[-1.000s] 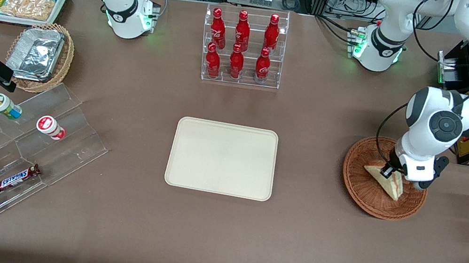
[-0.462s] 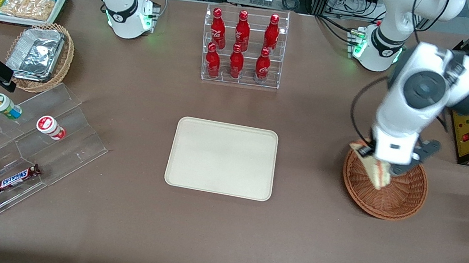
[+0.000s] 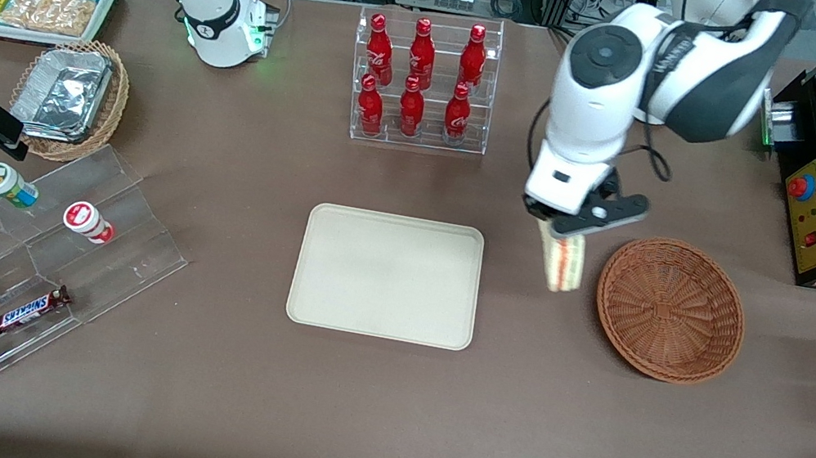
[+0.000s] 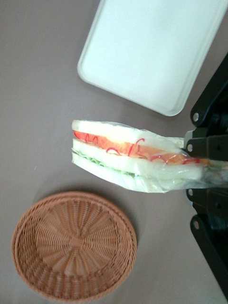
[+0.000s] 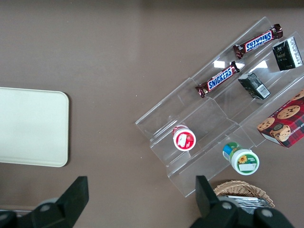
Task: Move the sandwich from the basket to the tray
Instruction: 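Lift the sandwich out of the basket and carry it toward the tray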
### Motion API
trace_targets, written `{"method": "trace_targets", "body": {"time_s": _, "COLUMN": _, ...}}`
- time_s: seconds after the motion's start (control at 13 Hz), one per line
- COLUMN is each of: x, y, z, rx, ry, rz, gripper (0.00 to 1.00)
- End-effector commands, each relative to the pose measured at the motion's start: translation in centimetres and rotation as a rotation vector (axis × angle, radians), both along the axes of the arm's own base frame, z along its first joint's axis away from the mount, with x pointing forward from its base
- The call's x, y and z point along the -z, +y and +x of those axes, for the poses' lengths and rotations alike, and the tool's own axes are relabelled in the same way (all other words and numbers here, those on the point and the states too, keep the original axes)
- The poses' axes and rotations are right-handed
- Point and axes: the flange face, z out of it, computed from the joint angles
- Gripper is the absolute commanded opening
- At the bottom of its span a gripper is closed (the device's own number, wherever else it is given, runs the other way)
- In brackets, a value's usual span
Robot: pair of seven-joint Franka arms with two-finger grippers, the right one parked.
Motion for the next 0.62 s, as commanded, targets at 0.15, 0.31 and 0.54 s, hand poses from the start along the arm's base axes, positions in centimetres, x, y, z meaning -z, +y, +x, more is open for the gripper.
{"method": "trace_targets", "body": {"time_s": 0.15, "x": 5.2, "y": -7.0, "z": -0.2, "rx": 0.192, "ry": -0.005, "rz": -0.057, "gripper": 0.00}}
{"method": "trace_targets", "body": {"time_s": 0.31, "x": 9.5, "y": -9.5, "z": 1.0, "rx": 0.209, "ry": -0.034, "rz": -0.084, "gripper": 0.00}}
{"method": "trace_targets", "body": {"time_s": 0.54, "x": 13.8, "y": -13.3, "z": 2.1, "rx": 0.205, "ry": -0.025, "rz": -0.075, "gripper": 0.01}}
